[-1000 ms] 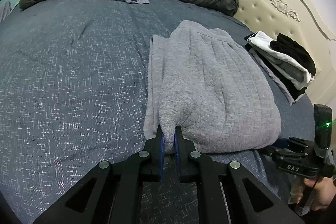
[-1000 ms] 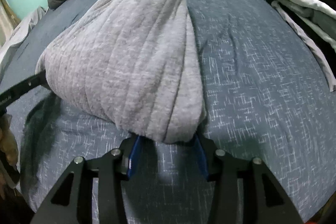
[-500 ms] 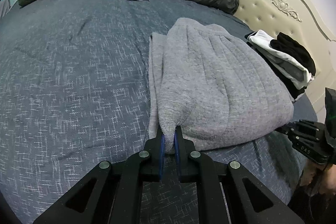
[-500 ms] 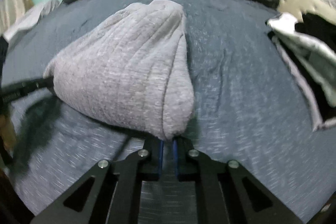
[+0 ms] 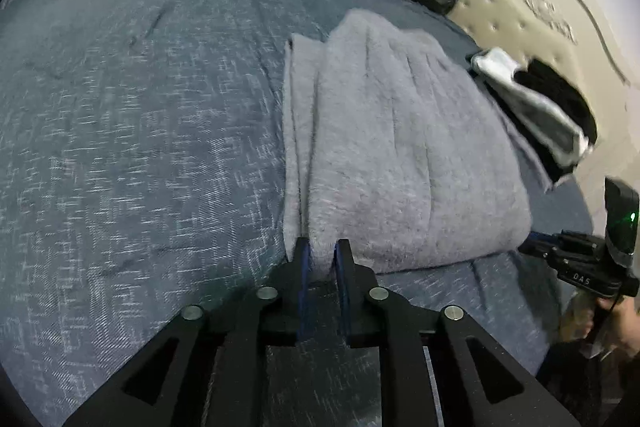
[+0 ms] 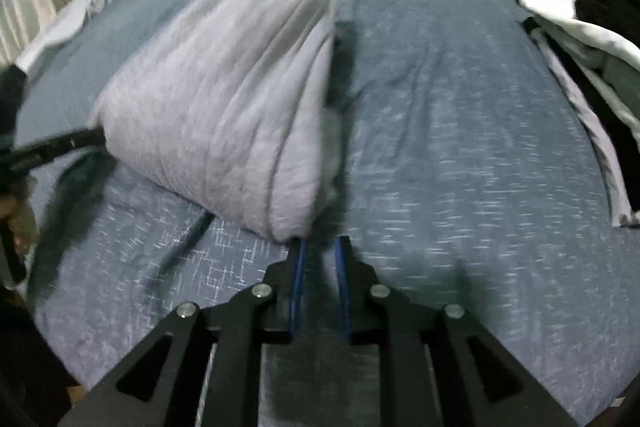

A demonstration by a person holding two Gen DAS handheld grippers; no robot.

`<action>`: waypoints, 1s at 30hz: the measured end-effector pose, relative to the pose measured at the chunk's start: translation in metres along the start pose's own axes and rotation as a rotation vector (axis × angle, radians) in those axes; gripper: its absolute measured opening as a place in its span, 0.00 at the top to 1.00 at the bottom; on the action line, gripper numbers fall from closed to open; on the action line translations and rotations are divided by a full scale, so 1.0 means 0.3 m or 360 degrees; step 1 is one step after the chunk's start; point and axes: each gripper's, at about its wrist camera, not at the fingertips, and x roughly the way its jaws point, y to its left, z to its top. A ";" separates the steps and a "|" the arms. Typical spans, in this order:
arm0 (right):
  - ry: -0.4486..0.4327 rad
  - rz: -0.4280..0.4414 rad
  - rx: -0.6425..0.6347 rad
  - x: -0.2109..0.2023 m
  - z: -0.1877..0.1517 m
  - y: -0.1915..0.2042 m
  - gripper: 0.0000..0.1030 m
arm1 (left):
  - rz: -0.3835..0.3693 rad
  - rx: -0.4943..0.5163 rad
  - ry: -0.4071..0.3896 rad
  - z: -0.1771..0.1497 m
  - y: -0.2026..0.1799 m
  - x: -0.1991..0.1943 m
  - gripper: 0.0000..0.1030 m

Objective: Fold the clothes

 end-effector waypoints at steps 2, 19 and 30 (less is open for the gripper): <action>-0.0062 0.0081 0.0101 -0.039 0.021 -0.047 0.72 | -0.0027 -0.0025 -0.0027 0.007 0.002 -0.019 0.74; -0.0100 0.0470 0.0574 0.021 0.106 -0.140 0.63 | -0.0281 -0.0129 -0.0027 0.103 0.021 0.125 0.59; -0.0266 0.0286 0.0438 -0.053 0.131 -0.112 0.96 | -0.0236 -0.0178 -0.0139 0.097 0.050 0.060 0.94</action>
